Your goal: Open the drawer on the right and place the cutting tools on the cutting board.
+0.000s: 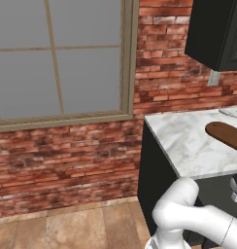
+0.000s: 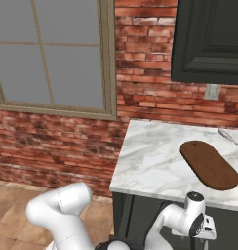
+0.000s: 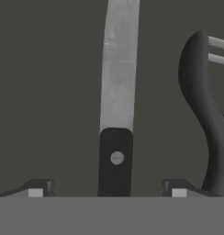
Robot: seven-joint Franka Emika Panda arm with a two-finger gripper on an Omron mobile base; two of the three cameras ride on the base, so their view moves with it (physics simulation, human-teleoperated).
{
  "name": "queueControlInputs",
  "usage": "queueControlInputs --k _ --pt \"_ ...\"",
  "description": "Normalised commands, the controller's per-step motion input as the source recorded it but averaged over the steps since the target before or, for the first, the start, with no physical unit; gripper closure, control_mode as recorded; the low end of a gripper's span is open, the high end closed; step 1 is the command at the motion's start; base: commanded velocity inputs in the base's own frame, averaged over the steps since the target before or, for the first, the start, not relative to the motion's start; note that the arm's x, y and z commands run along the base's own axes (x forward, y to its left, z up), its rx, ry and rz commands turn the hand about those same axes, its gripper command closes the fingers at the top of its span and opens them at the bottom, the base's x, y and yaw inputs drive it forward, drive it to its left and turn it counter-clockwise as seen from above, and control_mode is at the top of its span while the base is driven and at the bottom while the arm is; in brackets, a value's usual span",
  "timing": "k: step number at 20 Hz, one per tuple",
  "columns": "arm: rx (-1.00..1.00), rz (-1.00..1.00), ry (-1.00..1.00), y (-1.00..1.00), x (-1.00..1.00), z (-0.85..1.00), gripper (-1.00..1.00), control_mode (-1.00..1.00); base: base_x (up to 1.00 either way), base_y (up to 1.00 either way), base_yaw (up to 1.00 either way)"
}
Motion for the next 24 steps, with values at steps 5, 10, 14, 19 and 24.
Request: queueControlInputs --k 5,10,14,19,24 --pt "0.00 0.01 0.00 0.00 -0.02 -0.27 -1.00 -1.00 0.00 0.00 0.00" --pt "0.00 0.00 0.00 0.00 -0.06 -0.28 1.00 -1.00 0.00 0.00 0.00" --pt "0.00 0.00 0.00 0.00 -0.09 -0.20 1.00 -1.00 0.00 0.00 0.00" --pt "0.00 0.04 0.00 0.01 -0.56 -0.13 1.00 -1.00 0.00 0.00 0.00" --pt "0.00 0.01 0.00 0.00 -0.39 -0.01 1.00 -1.00 0.00 0.00 0.00"
